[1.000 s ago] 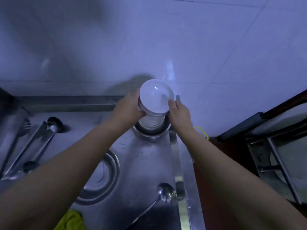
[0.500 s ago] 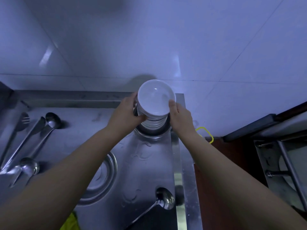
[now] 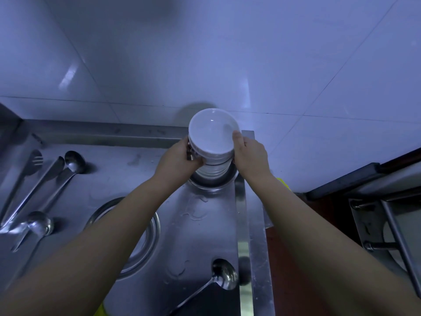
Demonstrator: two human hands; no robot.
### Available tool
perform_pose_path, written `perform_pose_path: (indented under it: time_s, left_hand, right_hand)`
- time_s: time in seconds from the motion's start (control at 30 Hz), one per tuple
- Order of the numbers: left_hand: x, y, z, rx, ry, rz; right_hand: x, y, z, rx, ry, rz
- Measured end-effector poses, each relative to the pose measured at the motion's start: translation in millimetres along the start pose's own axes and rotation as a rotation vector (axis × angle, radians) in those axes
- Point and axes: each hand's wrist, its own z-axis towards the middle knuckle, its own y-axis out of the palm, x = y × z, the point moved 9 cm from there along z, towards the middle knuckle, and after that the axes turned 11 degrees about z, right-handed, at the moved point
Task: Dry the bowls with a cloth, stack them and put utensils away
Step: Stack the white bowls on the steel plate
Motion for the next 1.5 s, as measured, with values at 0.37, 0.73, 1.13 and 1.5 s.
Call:
perform_pose_path:
  time_s: [0.37, 0.73, 1.13, 1.5]
  left_hand:
    - [-1.3, -4.1, -0.1, 0.009, 0.016, -0.022]
    - [-3.7, -4.0, -2.3, -0.004, -0.017, 0.094]
    - [-4.1, -5.8, -3.8, 0.041, -0.006, -0.002]
    - [-7.3, -4.2, 3.6, -0.019, -0.01, 0.074]
  right_hand:
    - [2.5, 1.9, -3.9, 0.021, 0.034, 0.073]
    - [-3.8, -1.8, -3.1, 0.035, 0.09, 0.072]
    - [5.8, 9.1, -8.8, 0.075, 0.13, 0.319]
    - [1.9, 0.2, -8.3, 0.088, 0.092, 0.149]
